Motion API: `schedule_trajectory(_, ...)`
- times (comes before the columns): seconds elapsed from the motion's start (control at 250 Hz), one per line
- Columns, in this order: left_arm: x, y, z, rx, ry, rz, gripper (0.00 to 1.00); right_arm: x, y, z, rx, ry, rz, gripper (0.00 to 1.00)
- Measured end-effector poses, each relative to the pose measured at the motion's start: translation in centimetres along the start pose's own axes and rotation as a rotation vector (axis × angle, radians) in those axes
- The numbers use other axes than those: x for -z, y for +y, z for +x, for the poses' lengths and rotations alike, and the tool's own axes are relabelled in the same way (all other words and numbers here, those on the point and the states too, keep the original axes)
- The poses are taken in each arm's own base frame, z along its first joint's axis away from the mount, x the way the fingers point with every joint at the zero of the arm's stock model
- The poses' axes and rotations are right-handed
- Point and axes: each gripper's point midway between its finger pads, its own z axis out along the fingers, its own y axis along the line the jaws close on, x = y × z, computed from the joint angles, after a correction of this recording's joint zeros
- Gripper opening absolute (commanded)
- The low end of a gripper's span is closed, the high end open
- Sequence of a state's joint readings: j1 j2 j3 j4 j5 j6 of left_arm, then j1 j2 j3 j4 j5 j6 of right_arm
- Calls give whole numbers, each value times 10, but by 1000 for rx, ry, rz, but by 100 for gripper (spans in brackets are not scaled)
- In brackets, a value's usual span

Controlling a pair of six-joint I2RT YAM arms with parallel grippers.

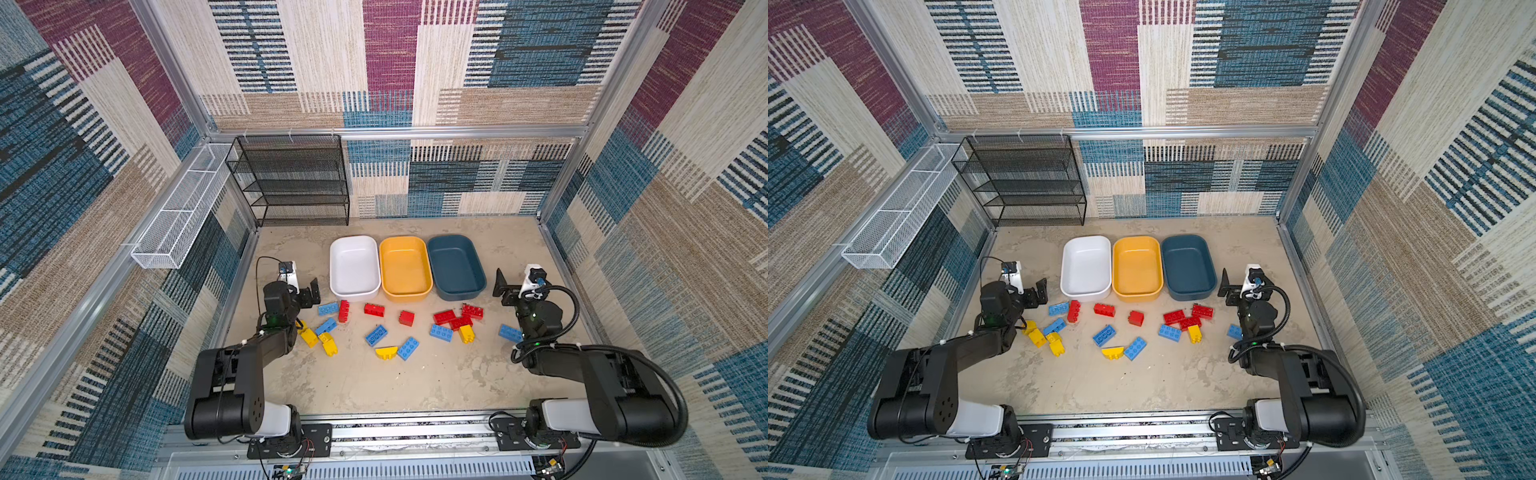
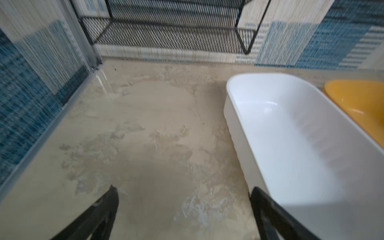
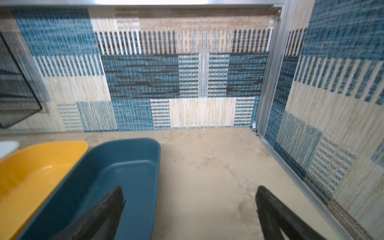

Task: Sort the legos into containers by color
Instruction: Pick up the lego from the center of the table.

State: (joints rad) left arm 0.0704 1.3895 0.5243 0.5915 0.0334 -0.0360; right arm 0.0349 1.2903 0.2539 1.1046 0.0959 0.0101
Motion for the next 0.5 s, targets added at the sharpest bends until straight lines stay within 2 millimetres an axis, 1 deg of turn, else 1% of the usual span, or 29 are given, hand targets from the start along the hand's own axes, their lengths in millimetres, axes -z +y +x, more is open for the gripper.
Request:
schedule_trajectory(0.008,1,1,-6,5,-7,-7,99,0,0,-3,-5,-5,2,100)
schedule_trajectory(0.072,9,6,-36,44,-24,-49,99,2,7,-23,-56,-30,-11,100)
schedule_trajectory(0.116,17,6,-56,73,-41,-54,99,2,12,-32,-87,-32,-22,100)
schedule_trajectory(0.168,28,4,-75,123,-53,-51,99,-2,25,-43,-115,-13,-54,100)
schedule_trajectory(0.22,40,-2,-87,175,-48,-33,99,-5,40,-51,-138,12,-90,100)
schedule_trajectory(0.276,52,-9,-93,226,-26,-6,99,-6,54,-55,-155,53,-124,100)
schedule_trajectory(0.356,70,-23,-92,293,19,43,99,-2,73,-52,-166,135,-168,100)
schedule_trajectory(0.416,84,-34,-85,324,66,77,99,4,88,-46,-168,208,-202,100)
schedule_trajectory(0.5,104,-49,-68,334,151,119,98,17,108,-33,-162,308,-249,100)
